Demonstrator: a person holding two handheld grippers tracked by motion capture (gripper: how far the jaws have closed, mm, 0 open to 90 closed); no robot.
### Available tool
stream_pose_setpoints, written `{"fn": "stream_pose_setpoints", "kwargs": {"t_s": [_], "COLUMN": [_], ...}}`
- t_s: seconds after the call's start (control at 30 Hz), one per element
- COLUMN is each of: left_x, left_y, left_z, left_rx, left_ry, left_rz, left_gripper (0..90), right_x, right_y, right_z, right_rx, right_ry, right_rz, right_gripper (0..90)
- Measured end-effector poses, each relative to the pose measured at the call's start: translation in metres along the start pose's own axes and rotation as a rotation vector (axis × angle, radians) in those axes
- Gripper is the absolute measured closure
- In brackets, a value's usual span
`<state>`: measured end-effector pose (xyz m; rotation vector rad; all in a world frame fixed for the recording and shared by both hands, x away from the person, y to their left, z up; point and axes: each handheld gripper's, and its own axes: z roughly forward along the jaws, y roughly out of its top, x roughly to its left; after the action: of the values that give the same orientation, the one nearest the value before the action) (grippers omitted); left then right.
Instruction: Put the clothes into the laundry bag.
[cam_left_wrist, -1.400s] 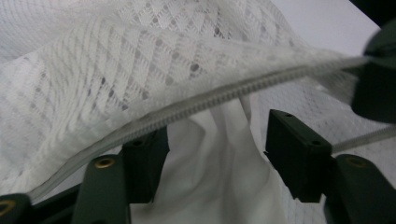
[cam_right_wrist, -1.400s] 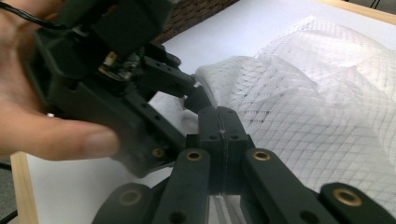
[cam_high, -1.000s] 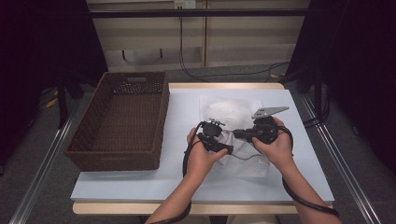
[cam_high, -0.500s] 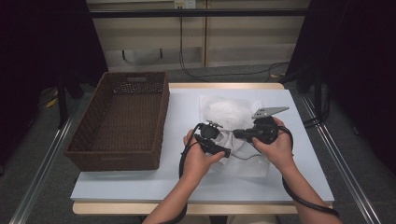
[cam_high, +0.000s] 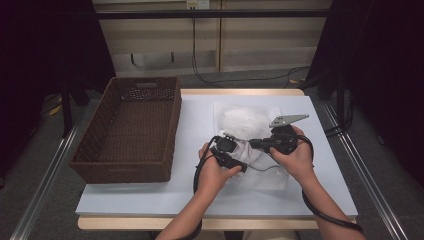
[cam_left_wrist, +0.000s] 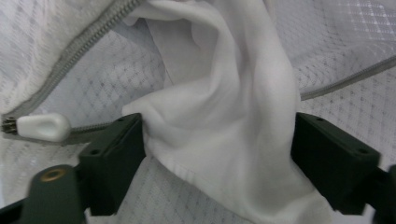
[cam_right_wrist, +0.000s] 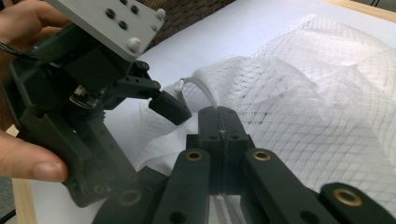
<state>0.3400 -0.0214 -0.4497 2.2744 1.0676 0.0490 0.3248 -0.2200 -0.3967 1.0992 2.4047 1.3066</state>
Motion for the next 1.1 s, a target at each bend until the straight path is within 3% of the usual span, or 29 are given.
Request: {"fn": "stream_pose_setpoints", "kwargs": {"t_s": [0.13, 0.3, 0.33, 0.57, 0.87, 1.1], "left_x": [0.0022, 0.0037, 0.0041, 0.0005, -0.0008, -0.0042], "left_y": [-0.0016, -0.0027, -0.0026, -0.0017, 0.0007, 0.0044], "left_z": [0.0036, 0.0082, 0.0083, 0.0092, 0.0079, 0.0050], "left_rx": [-0.004, -0.004, 0.004, 0.025, 0.048, 0.059], "left_ry": [-0.003, -0.024, -0.023, -0.015, -0.005, -0.020], "left_rz": [-0.004, -0.030, -0.016, -0.043, -0.041, -0.043], "left_gripper": [34.3, 43.2, 44.8, 62.1, 73.1, 81.1], "right_x": [-0.0002, -0.0006, -0.0007, -0.0004, -0.0009, -0.0013], "right_y": [0.0000, -0.0002, -0.0004, -0.0009, -0.0011, -0.0011], "right_z": [-0.0004, -0.0004, -0.0003, 0.0017, 0.0014, 0.0013], "right_rx": [0.001, 0.005, 0.005, 0.013, 0.011, 0.011], "right_ry": [0.002, 0.004, 0.000, 0.001, 0.005, 0.005], "right_rz": [0.001, 0.001, 0.002, -0.002, 0.000, 0.004], "right_gripper": [90.0, 90.0, 90.0, 90.0, 90.0, 90.0]}}
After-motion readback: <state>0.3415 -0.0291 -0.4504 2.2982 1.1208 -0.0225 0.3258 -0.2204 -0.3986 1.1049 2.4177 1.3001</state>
